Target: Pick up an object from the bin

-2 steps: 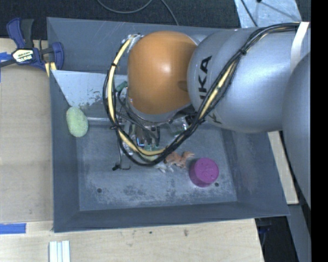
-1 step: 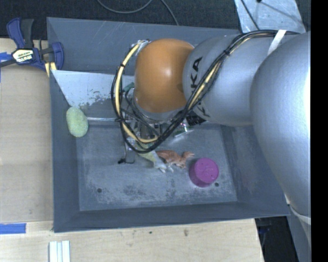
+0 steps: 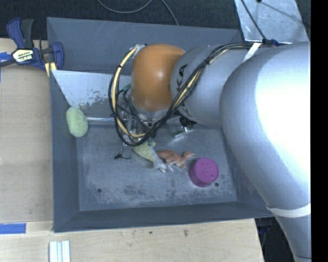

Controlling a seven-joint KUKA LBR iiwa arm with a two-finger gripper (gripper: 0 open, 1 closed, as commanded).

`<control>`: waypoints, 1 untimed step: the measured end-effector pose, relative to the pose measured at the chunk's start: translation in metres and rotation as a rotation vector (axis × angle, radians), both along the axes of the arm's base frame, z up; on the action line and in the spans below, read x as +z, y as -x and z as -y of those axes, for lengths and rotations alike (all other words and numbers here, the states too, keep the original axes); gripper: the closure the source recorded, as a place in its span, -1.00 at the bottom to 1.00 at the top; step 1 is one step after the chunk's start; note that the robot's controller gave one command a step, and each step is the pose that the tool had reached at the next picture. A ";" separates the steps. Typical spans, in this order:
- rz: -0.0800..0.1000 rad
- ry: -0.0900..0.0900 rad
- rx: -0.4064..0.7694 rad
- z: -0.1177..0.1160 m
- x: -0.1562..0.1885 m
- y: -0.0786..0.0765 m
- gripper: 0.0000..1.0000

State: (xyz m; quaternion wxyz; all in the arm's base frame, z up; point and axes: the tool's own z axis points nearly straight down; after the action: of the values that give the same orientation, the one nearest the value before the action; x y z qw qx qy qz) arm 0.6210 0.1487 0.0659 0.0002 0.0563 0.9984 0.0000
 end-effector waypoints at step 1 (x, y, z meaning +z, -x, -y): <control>0.000 0.001 -0.034 0.053 0.005 0.019 -1.00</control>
Offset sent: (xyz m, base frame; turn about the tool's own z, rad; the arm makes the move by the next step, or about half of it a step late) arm -0.0270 -0.0666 0.0041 0.1033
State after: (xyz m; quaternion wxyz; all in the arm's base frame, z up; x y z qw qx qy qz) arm 0.6020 0.0957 0.0705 0.0004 0.0733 0.9973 -0.0003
